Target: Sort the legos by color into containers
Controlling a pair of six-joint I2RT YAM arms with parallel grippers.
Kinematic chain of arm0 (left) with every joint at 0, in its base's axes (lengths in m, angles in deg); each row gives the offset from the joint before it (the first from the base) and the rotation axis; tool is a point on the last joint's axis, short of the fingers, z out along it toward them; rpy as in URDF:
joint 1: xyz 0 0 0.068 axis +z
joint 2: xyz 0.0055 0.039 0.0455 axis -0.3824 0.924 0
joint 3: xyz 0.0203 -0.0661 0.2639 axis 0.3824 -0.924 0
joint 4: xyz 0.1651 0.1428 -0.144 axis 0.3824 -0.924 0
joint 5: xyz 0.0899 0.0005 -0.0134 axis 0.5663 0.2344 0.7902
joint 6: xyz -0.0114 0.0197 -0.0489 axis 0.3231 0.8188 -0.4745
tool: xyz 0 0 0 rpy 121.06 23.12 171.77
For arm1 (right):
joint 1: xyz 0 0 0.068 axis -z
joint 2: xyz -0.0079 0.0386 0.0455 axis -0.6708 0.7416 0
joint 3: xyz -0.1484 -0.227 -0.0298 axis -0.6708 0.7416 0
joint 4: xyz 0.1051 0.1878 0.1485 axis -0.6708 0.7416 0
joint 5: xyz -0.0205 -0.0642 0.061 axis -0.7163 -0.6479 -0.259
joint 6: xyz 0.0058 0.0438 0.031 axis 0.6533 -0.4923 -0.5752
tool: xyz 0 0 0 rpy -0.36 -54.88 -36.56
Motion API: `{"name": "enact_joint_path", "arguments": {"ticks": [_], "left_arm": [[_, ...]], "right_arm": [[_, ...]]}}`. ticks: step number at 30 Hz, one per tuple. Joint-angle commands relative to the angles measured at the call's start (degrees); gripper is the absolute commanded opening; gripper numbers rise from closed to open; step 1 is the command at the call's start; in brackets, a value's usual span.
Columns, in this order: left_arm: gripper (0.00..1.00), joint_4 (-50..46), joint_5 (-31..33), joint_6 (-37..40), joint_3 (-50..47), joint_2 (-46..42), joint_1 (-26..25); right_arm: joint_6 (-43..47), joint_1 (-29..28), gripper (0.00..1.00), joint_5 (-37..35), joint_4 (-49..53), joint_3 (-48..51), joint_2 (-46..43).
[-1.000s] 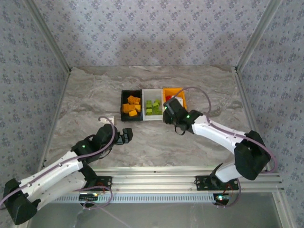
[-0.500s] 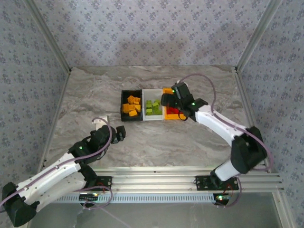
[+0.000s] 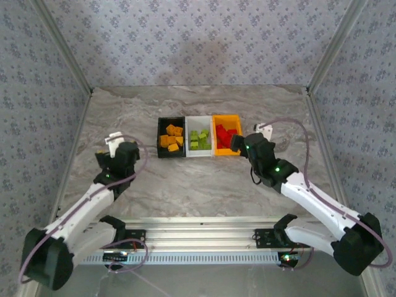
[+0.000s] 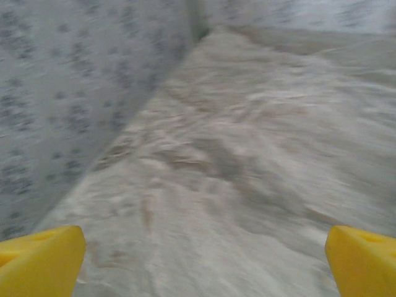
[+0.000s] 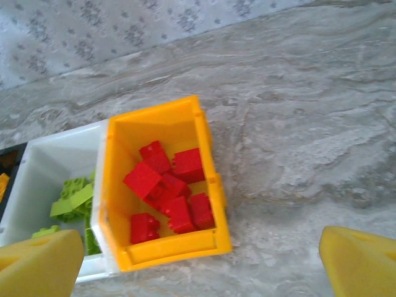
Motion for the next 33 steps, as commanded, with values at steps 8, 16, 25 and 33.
{"name": "enact_joint_path", "arguments": {"ticks": [8, 16, 25, 33], "left_arm": [[1.00, 34.30, -12.23, 15.67, -5.67, 17.37, 12.05], [0.99, 49.91, -27.10, 17.94, -6.19, 29.76, 15.33], [0.99, 53.25, -34.54, 14.86, -8.14, 31.53, 19.57], [0.99, 54.73, -31.96, 14.47, -8.70, 31.70, 19.16]], "right_arm": [[2.40, 8.50, 1.00, 0.83, -4.50, 7.90, -7.66], [14.83, 10.90, 1.00, 3.91, -14.82, 14.14, -10.36], [25.65, 21.38, 1.00, 3.37, -23.25, 19.25, -11.27], [30.32, 32.41, 1.00, 12.84, -48.93, 25.62, 5.57]]}}
